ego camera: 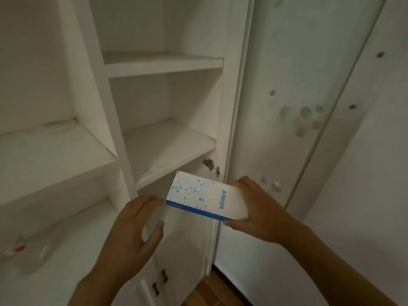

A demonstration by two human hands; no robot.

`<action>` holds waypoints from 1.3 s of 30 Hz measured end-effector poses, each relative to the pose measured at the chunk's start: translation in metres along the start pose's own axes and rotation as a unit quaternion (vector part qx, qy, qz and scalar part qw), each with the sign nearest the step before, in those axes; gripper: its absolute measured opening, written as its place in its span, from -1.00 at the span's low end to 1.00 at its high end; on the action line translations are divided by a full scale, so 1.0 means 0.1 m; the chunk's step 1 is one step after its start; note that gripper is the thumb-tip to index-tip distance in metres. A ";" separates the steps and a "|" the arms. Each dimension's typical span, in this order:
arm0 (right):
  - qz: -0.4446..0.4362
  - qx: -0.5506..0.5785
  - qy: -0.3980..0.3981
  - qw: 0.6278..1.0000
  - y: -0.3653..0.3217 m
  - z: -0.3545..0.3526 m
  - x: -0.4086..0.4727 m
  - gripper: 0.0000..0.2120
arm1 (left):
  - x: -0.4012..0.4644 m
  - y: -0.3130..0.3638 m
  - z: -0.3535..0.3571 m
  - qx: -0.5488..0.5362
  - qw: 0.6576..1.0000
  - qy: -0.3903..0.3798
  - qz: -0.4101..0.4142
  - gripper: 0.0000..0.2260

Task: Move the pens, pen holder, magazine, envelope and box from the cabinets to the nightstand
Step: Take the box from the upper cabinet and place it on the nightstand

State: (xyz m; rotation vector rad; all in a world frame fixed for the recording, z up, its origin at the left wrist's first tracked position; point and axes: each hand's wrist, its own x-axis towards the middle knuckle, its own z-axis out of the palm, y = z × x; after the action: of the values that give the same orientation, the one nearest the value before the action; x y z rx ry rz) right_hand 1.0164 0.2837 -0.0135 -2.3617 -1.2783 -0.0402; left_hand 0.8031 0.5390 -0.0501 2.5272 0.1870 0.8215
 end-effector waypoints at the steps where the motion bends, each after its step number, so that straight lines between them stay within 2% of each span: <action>1: -0.004 0.002 -0.015 1.000 0.03 0.12 -0.05 -0.25 | -0.12 -0.02 0.06 0.006 1.000 -0.002 -0.023 -0.56; 7: -0.007 0.061 -0.087 0.994 0.24 0.60 -0.19 -0.35 | -0.67 0.02 0.44 0.047 0.989 -0.019 -0.139 -0.53; 12: -0.029 0.099 -0.148 0.984 0.47 0.84 -0.16 -0.31 | -1.02 0.22 0.72 0.063 0.971 -0.013 -0.232 -0.53; 18: -0.100 0.145 -0.212 0.961 0.59 1.22 -0.09 -0.29 | -1.45 0.57 0.89 0.105 0.933 0.015 -0.345 -0.51; 23: -0.161 0.169 -0.269 0.934 0.45 1.57 -0.13 -0.26 | -1.91 0.84 0.89 0.139 0.887 0.020 -0.440 -0.48; 31: -0.279 0.159 -0.340 0.884 -0.42 1.72 -0.35 -0.20 | -2.79 1.36 0.52 0.200 0.819 0.086 -0.531 -0.54; 34: -0.315 0.148 -0.357 0.867 -0.90 1.72 -0.49 -0.17 | -3.22 1.56 0.27 0.224 0.790 0.110 -0.559 -0.48; 39: -0.393 0.133 -0.358 0.836 -1.82 1.89 -0.96 0.09 | -4.07 1.98 -0.19 0.282 0.741 0.129 -0.596 -0.48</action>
State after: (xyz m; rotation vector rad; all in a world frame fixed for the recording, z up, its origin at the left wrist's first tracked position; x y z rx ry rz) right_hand 0.7811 0.3693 -0.1376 -1.4794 -2.3451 0.7764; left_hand 0.4581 0.2633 -0.1535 1.9993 2.1315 0.5396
